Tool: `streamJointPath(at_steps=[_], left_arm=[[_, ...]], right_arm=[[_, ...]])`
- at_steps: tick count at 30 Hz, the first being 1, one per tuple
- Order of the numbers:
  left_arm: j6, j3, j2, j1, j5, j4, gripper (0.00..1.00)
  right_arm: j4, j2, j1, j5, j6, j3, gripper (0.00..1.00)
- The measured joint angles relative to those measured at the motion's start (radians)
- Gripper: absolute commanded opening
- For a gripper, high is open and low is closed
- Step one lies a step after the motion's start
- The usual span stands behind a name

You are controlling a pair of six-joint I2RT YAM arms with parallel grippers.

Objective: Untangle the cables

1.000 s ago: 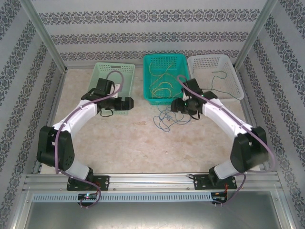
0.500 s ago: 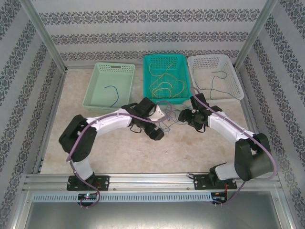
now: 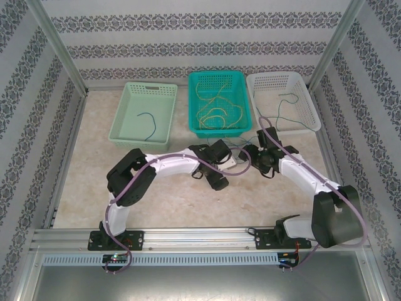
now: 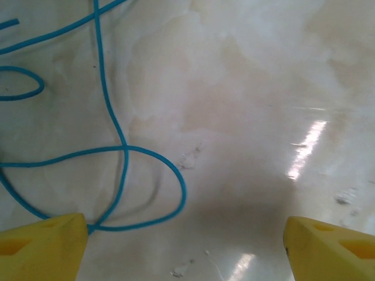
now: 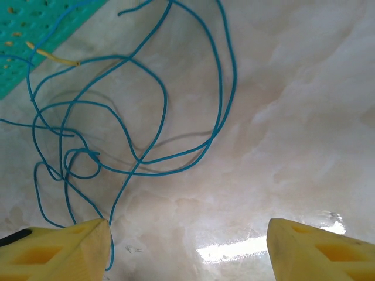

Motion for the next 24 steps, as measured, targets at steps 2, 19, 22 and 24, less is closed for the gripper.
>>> streamJointPath(at_steps=[2, 19, 22, 24], left_arm=[[-0.001, 0.028, 0.034, 0.000, -0.029, -0.001, 0.79], [-0.022, -0.005, 0.002, -0.016, -0.080, 0.016, 0.00], [-0.041, -0.101, -0.122, -0.013, -0.079, 0.023, 0.00], [-0.050, -0.145, -0.214, -0.011, -0.076, 0.029, 0.00]], right_arm=[[0.003, -0.026, -0.012, 0.000, 0.000, -0.012, 0.72], [-0.002, -0.120, -0.043, -0.008, -0.003, -0.075, 0.70], [0.000, -0.142, -0.029, -0.011, -0.008, -0.076, 0.70], [0.011, -0.161, -0.010, -0.012, -0.008, -0.076, 0.70]])
